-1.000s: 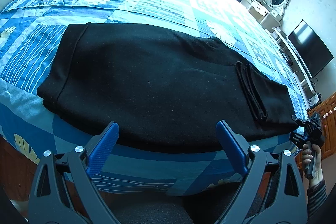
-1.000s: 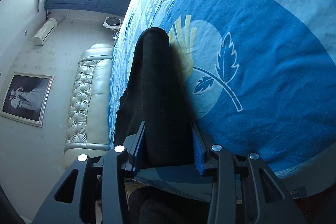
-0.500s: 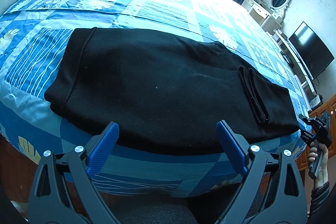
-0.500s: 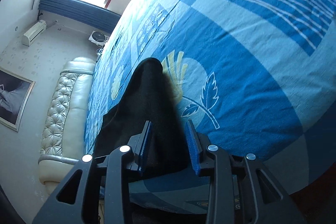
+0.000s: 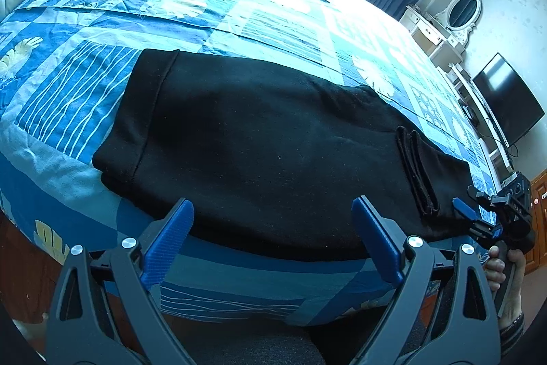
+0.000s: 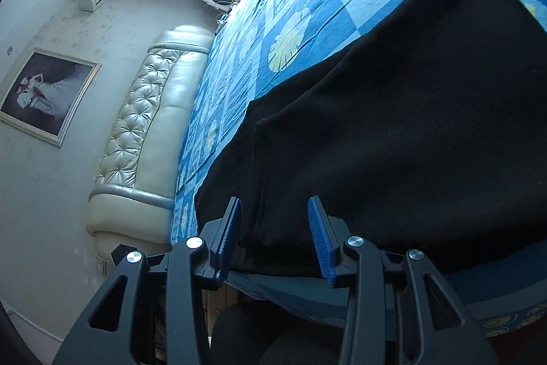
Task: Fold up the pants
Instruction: 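Grasp the folded pants edge with the left tool while the right tool holds the other edge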
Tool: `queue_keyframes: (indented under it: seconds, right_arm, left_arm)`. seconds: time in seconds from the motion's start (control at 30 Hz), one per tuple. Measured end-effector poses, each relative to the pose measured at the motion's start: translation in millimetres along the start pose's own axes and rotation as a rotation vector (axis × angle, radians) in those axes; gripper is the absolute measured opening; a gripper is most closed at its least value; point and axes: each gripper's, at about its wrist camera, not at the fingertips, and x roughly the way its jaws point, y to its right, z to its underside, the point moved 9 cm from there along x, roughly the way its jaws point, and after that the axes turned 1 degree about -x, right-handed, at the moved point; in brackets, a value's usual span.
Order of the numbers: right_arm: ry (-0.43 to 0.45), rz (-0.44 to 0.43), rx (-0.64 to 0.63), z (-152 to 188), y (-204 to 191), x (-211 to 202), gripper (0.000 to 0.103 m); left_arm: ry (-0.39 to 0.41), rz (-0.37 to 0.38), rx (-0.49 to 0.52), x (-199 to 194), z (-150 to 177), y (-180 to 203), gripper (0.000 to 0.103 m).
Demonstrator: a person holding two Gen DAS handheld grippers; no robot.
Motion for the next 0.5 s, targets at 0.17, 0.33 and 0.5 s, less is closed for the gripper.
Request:
queue_keyframes:
  seconds: [0.17,0.33,0.5]
  right_arm:
    - [0.008,0.019,-0.002,11.2,12.5,1.8,0.041]
    - [0.009,0.03,-0.018,12.2,11.3,0.0,0.041]
    - [0.015,0.037,-0.016,12.0,5.6,6.4,0.041]
  left_arm:
    - [0.007,0.022,-0.045,-6.3,-6.7,-17.8,0.094]
    - [0.007,0.072,-0.132,-11.6,-20.0,-44.4,0.094]
    - [0.038,0.156,-0.295,-20.6,-42.5,-98.9,0.093]
